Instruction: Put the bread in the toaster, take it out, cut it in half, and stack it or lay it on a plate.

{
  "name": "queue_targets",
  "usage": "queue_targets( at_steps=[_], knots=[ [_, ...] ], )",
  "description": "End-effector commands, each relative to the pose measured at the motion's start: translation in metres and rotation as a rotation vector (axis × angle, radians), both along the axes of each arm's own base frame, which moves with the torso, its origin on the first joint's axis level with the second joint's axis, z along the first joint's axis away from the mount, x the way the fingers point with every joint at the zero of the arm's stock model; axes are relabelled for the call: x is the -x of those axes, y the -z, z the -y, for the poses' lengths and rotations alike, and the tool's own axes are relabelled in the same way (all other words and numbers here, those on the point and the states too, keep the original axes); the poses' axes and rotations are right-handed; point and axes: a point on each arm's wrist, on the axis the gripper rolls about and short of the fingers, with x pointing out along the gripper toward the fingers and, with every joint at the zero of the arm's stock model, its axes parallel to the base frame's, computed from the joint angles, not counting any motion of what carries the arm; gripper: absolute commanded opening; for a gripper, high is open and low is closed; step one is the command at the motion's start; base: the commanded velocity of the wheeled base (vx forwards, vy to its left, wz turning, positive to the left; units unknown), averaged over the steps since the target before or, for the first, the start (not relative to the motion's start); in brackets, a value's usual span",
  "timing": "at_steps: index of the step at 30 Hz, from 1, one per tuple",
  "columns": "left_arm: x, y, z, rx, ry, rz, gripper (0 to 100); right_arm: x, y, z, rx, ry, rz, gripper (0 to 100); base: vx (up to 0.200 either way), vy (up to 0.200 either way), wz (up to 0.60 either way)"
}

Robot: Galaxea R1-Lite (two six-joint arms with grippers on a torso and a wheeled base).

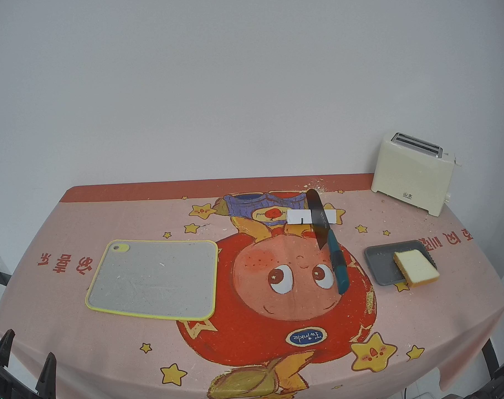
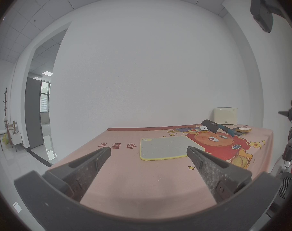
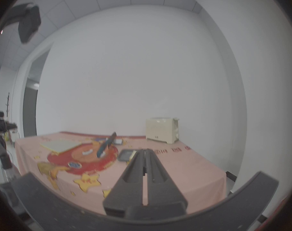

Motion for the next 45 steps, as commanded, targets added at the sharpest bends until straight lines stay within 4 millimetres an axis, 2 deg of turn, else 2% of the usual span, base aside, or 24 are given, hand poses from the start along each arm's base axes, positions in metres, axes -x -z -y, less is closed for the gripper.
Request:
queue_targets(
  at_steps=[1,2,3,6,9,10,13,15,18,19,24,31,41,45],
  knots=[
    [-0.001,0.005,0.0,0.0,0.0,-0.012,100,-0.01,-0.058,-0.003,-0.184,-0.076,-0.059,0,0.0,0.0,0.0],
    [-0.001,0.005,0.0,0.0,0.0,-0.012,100,-0.021,-0.066,-0.003,-0.236,-0.094,-0.12,0,0.0,0.0,0.0],
    [-0.001,0.005,0.0,0.0,0.0,-0.012,100,-0.021,-0.066,-0.003,-0.236,-0.094,-0.12,0,0.0,0.0,0.0],
    [-0.001,0.005,0.0,0.0,0.0,-0.012,100,-0.045,-0.075,-0.002,-0.418,-0.097,-0.248,0,0.0,0.0,0.0],
    [-0.001,0.005,0.0,0.0,0.0,-0.012,100,-0.056,-0.077,-0.002,-0.51,-0.118,-0.313,0,0.0,0.0,0.0],
    [-0.001,0.005,0.0,-0.001,0.0,-0.012,100,-0.069,-0.078,-0.003,-0.612,-0.155,-0.399,0,0.0,0.0,0.0],
    [-0.001,0.005,0.0,0.0,0.0,-0.012,100,-0.081,-0.076,-0.007,-0.76,-0.238,-0.523,0,0.0,0.0,0.0],
    [-0.001,0.005,0.0,0.0,0.0,-0.012,100,-0.083,-0.075,-0.007,-0.782,-0.25,-0.547,0,0.0,0.0,0.0],
    [-0.001,0.005,0.0,0.0,0.0,-0.012,100,-0.105,-0.064,-0.009,-0.883,-0.25,-0.695,0,0.0,0.0,0.0],
    [-0.001,0.005,0.0,0.0,0.0,-0.012,100,-0.113,-0.064,-0.009,-0.908,-0.248,-0.711,100,0.0,0.0,0.0],
    [-0.001,0.005,0.0,0.0,0.0,-0.012,100,-0.139,-0.053,-0.009,-1.039,-0.212,-0.735,100,0.0,0.0,0.0],
    [-0.001,0.005,0.0,0.0,0.0,-0.012,100,-0.158,-0.027,-0.012,-1.052,-0.188,-0.811,100,0.0,0.0,0.0],
    [-0.001,0.005,0.0,0.0,0.0,-0.012,100,-0.155,-0.014,-0.011,-1.067,-0.173,-0.855,100,0.0,0.0,0.0],
    [-0.001,0.005,0.0,0.0,0.0,-0.012,100,-0.161,-0.011,-0.011,-1.106,-0.167,-0.871,100,0.0,0.0,0.0]
  ],
)
